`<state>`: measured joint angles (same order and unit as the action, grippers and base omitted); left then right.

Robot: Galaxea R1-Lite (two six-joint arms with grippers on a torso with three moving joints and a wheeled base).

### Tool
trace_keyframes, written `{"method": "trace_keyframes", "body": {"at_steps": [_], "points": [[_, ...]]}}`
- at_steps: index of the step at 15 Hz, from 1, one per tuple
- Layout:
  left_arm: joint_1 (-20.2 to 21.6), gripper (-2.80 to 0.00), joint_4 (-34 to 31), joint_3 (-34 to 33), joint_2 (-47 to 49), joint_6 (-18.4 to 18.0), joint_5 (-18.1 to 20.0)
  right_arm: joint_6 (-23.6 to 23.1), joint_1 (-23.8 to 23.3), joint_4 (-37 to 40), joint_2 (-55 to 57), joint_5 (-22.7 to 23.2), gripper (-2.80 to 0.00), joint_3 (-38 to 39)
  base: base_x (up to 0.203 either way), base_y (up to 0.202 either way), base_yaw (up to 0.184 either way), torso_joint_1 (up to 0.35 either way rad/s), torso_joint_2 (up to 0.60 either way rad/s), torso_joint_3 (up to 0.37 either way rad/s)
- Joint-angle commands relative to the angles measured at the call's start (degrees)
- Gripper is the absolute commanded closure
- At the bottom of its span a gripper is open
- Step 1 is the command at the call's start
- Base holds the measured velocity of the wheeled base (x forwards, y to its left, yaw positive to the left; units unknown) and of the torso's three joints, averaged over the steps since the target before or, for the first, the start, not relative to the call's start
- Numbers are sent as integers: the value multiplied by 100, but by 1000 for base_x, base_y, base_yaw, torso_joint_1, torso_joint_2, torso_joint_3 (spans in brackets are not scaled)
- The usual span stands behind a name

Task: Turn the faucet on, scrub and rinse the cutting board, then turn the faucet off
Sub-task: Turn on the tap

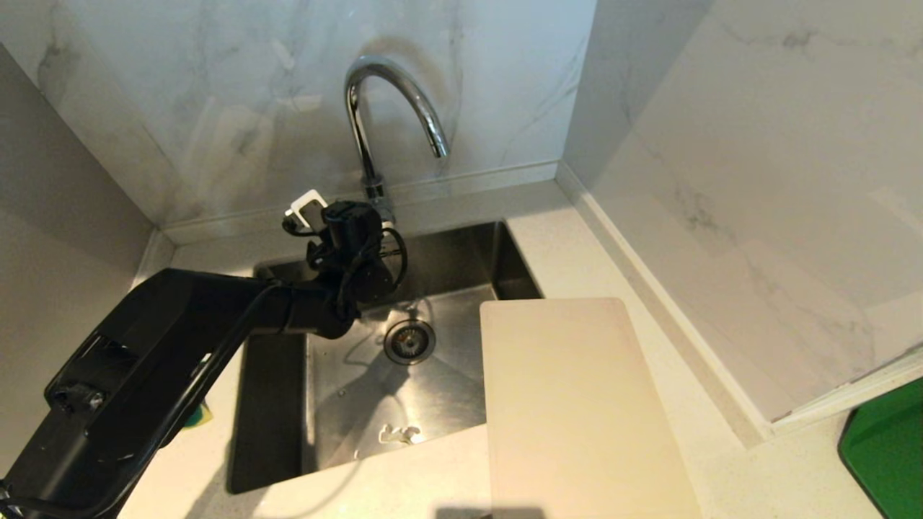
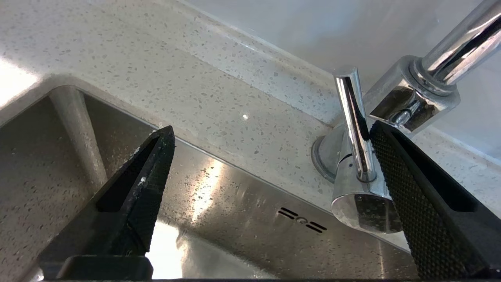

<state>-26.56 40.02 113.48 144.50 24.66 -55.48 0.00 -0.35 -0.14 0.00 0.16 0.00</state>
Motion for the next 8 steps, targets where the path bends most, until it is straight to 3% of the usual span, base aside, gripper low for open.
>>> {"method": "trace_keyframes", "body": {"at_steps": [1,8], "points": [[72,-280,-3,-2,70,5,-40,0,0,-4,0,2,0,0,0,0,0,0,0,0],[81,-280,-110,-10,-10,21,-26,0,0,-4,0,2,0,0,0,0,0,0,0,0]]}}
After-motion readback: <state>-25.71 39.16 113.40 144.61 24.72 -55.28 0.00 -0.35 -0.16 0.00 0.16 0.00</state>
